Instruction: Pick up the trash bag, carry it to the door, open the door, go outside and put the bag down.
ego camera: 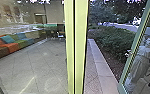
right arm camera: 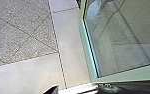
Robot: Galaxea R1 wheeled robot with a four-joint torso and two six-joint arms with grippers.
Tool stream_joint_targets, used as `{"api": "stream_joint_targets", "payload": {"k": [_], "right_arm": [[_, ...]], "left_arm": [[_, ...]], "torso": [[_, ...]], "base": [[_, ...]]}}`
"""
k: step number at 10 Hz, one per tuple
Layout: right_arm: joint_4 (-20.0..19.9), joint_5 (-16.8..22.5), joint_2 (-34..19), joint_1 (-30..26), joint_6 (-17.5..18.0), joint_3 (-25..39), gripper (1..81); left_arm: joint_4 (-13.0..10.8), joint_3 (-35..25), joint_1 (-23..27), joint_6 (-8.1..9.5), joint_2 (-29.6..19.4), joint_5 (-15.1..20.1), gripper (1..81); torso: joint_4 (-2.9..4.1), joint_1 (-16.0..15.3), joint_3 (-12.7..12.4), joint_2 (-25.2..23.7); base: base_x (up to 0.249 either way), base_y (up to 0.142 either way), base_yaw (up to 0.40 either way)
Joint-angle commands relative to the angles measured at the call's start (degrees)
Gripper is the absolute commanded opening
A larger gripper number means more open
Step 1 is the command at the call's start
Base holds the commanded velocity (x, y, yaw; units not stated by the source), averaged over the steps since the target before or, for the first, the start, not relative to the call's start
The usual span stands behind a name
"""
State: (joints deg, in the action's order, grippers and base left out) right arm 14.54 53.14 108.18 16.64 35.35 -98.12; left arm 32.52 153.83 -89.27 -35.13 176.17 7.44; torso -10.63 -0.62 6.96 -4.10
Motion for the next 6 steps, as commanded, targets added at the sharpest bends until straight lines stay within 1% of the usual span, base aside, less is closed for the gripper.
{"api": "stream_joint_targets", "payload": {"k": [1,4,5,6], "right_arm": [[-6.4,1.2,-2.6,5.9,0.3,8.8,81.1],[-6.3,-9.4,-1.7,21.0,0.6,12.8,81.1],[-6.1,-13.7,-0.3,26.1,0.5,13.0,81.1],[-5.8,-17.0,1.5,30.8,0.2,12.3,81.1]], "left_arm": [[0.5,-0.6,1.9,-0.29,0.0,5.0,1.0],[0.7,-0.6,2.7,-0.11,-1.3,4.6,1.0],[0.7,-0.6,3.1,-0.11,-1.7,4.5,1.0],[0.7,-0.6,3.2,-0.2,-2.0,4.3,1.0]], "torso": [[0.0,0.0,0.0,0.0],[0.0,0.0,0.0,0.0],[0.0,0.0,0.0,0.0],[0.0,0.0,0.0,0.0]], "base": [[0.0,0.0,0.0],[0.0,0.0,0.0],[0.0,0.0,0.0],[0.0,0.0,0.0]]}}
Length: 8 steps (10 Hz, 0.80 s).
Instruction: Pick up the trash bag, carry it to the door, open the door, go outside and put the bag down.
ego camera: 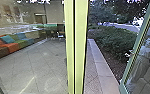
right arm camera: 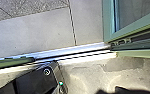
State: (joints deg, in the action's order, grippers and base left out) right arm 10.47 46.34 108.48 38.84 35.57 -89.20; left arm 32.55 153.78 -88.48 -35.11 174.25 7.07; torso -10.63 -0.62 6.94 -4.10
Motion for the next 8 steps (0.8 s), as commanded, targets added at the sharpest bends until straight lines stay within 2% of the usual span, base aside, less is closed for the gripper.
{"api": "stream_joint_targets", "payload": {"k": [1,3,6,8], "right_arm": [[-1.1,-12.0,2.9,12.2,-0.1,2.4,81.1],[0.9,-17.1,7.7,19.4,-0.2,-0.9,81.1],[2.9,-21.4,16.4,27.1,-0.2,-8.6,81.1],[3.6,-23.9,21.0,30.0,-0.3,-13.4,81.1]], "left_arm": [[0.7,-0.5,2.6,-0.22,-0.4,4.5,1.0],[0.7,-0.3,3.0,-0.05,-0.7,4.5,1.0],[0.7,0.4,3.3,-0.14,-0.7,3.9,1.0],[0.4,0.7,3.3,-0.22,-0.7,3.3,1.0]], "torso": [[0.0,0.0,0.0,0.0],[0.0,0.0,0.0,0.0],[0.0,0.0,0.0,0.0],[0.0,0.0,0.0,0.0]], "base": [[0.0,0.0,0.0],[0.0,0.0,0.0],[0.0,0.0,0.0],[0.0,0.0,0.0]]}}
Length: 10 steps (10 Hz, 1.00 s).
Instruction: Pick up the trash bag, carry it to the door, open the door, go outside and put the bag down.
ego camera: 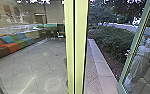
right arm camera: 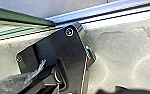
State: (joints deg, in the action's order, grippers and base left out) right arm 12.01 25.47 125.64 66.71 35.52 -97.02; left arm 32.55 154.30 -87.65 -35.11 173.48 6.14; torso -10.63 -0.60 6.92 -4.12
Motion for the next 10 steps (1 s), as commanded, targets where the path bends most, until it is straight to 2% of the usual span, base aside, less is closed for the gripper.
{"api": "stream_joint_targets", "payload": {"k": [1,6,10], "right_arm": [[2.1,-3.1,5.4,3.4,-0.4,-6.6,81.1],[4.6,-3.3,16.0,7.9,-0.4,-14.7,81.1],[4.7,-3.2,21.5,8.9,-0.5,-20.3,81.1]], "left_arm": [[0.4,0.4,2.5,-0.22,0.0,4.2,1.0],[0.1,0.5,2.7,-0.49,0.3,4.2,1.0],[0.1,0.5,2.7,-0.57,0.5,4.2,1.0]], "torso": [[0.0,0.0,0.0,0.0],[0.0,0.0,0.0,0.0],[0.0,0.0,0.0,0.0]], "base": [[0.0,0.0,0.0],[0.0,0.0,0.0],[-0.081,0.0,0.0]]}}
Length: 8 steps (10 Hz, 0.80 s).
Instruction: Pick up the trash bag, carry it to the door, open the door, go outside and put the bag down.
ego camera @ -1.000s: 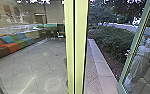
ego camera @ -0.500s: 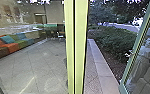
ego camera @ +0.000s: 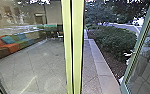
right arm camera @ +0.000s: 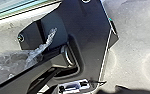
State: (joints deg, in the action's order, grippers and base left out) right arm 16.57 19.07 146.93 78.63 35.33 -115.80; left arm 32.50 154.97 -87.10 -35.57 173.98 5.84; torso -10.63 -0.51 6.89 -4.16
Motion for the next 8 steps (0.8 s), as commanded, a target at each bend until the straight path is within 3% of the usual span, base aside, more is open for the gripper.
{"api": "stream_joint_targets", "payload": {"k": [1,3,8], "right_arm": [[0.2,3.2,1.3,-2.7,-0.3,-2.8,81.1],[0.7,3.2,3.5,-1.9,-0.4,-5.3,81.1],[2.9,3.2,11.2,0.3,-0.5,-18.4,81.1]], "left_arm": [[0.2,-0.2,2.2,-0.11,0.1,4.5,1.0],[0.2,-0.2,2.1,-0.11,0.1,4.5,1.0],[0.2,-0.2,2.2,-0.11,0.0,4.5,1.0]], "torso": [[0.0,0.0,0.0,0.0],[0.0,0.0,0.0,0.0],[0.0,0.0,0.0,0.0]], "base": [[-0.091,0.0,0.0],[-0.091,0.0,0.0],[-0.063,0.0,0.0]]}}
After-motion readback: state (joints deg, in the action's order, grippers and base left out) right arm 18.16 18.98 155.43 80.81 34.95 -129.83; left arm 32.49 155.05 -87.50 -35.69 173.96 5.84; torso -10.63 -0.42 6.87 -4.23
